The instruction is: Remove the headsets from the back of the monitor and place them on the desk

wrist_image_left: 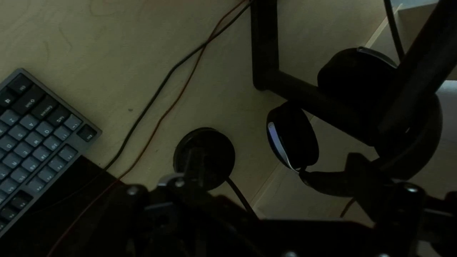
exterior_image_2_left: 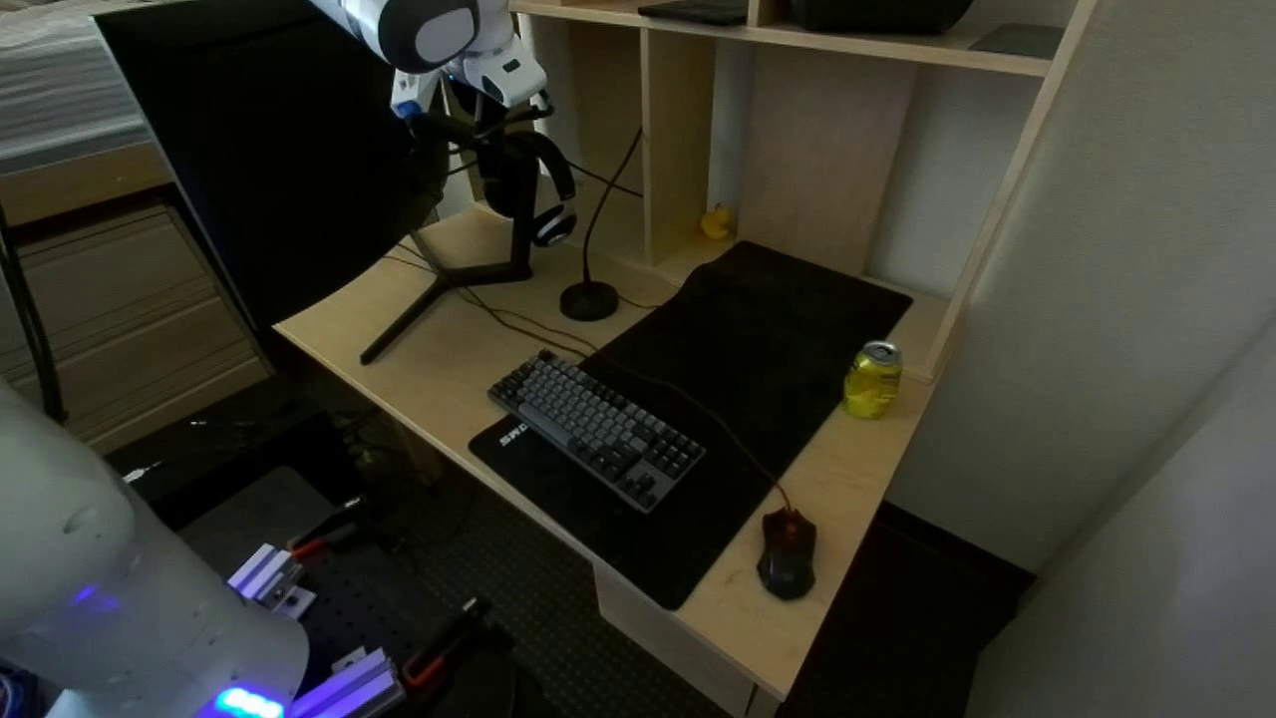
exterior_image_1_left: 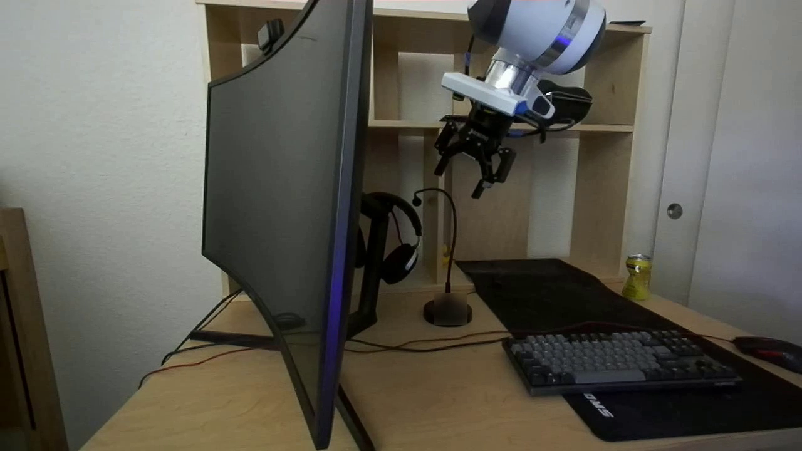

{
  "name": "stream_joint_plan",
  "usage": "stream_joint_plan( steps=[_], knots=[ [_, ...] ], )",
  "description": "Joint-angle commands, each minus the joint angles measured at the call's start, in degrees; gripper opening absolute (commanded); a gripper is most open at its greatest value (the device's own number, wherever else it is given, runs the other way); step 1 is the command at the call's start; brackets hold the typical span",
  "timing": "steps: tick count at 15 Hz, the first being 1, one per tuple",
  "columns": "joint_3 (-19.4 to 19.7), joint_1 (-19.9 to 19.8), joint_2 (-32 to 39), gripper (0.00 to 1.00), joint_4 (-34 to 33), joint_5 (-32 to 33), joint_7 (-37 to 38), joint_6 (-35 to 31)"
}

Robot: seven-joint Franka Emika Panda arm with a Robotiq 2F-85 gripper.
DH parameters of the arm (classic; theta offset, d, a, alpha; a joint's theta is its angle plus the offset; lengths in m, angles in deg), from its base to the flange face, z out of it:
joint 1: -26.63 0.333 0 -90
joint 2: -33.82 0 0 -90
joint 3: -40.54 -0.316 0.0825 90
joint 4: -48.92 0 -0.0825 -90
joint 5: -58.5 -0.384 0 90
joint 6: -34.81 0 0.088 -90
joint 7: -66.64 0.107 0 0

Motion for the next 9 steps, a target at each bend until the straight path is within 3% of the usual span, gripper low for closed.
stream_joint_plan(
  steps=[1,3,4,6,7,9],
  knots=[
    [-0.78,1.27,4.11,1.00,-2.58,-2.33,9.14,-1.92],
    [-1.55,2.02,5.76,1.00,-3.80,-5.84,13.56,-3.10],
    [-0.69,1.74,12.13,1.00,-12.97,-4.40,17.21,-1.42],
    [-0.41,1.80,14.98,1.00,-17.67,-5.01,22.93,-0.81],
    [-0.92,1.91,9.35,1.00,-9.80,-3.65,19.35,-2.22],
    [-0.62,1.83,13.14,1.00,-14.97,-3.63,22.24,-2.08]
  ],
)
